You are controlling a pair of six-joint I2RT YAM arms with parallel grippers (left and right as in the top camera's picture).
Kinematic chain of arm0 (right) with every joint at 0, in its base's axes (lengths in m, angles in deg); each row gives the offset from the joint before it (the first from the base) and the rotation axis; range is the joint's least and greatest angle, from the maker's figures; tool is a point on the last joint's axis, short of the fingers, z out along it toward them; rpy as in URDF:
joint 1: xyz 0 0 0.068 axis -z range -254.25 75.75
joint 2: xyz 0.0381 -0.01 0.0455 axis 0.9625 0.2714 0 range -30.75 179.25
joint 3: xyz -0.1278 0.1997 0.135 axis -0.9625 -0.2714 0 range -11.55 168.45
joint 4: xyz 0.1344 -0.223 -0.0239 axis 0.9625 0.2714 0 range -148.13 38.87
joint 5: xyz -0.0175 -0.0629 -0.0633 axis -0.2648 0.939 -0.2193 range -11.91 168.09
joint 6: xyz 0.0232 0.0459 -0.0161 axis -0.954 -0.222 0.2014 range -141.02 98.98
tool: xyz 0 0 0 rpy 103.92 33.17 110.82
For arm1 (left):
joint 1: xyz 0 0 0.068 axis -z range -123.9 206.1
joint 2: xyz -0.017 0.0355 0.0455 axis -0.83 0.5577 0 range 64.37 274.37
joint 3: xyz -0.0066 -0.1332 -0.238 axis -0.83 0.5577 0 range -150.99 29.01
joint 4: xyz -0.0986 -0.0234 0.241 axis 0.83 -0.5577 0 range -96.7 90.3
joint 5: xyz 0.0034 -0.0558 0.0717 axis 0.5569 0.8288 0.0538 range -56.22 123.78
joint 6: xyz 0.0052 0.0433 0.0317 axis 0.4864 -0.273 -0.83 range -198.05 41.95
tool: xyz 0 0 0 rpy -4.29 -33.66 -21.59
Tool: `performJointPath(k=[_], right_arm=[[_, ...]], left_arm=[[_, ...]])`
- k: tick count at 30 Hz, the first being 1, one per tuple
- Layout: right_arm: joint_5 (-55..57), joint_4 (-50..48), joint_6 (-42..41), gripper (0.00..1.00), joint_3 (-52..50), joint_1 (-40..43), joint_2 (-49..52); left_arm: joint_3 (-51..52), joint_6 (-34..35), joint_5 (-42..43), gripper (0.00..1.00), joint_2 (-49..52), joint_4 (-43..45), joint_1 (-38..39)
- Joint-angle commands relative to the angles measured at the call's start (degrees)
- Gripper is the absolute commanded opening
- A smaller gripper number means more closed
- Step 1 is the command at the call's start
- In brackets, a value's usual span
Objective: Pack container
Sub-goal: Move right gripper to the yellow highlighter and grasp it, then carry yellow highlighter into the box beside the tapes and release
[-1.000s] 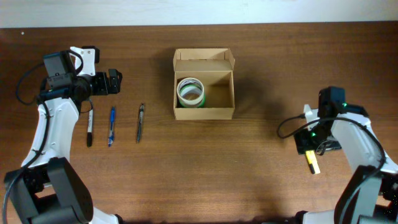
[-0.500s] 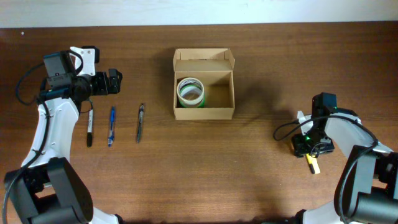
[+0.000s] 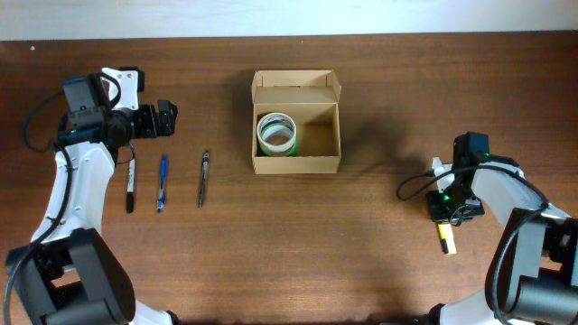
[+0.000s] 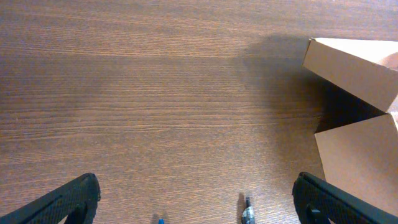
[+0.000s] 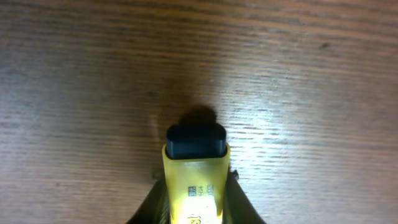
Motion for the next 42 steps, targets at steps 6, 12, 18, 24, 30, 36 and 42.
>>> performJointPath(k=[6,12,18,24,30,36,42], right_arm=[[0.74,-1.73,-1.99,0.08,-0.15,0.48,3.89],[-8.02,0.24,-4.17,0.04,5.60,0.44,3.87],[-15.63,8.50,-8.28,0.04,18.34,0.44,3.82],[-19.82,21.38,-12.33,0.04,38.66,-1.22,3.82],[-19.39,34.51,-9.66,0.04,63.41,-11.06,3.82],[-6.58,34.80,2.71,0.04,75.49,-28.02,3.85],[-4.79,30.18,24.15,0.04,74.38,-40.02,7.82]], left_arm=[[-0.57,-0.92,0.59,0.99,0.39,0.09,-0.20],[-0.57,-0.92,0.61,0.99,0.39,0.09,-0.20],[-0.57,-0.92,0.61,0.99,0.39,0.09,-0.20],[-0.57,-0.94,0.61,0.99,0.39,0.09,-0.20],[-0.57,-0.92,0.61,0.99,0.39,0.09,-0.20],[-0.57,-0.94,0.61,0.99,0.39,0.09,-0.20],[-0.57,-0.94,0.61,0.99,0.39,0.09,-0.20]])
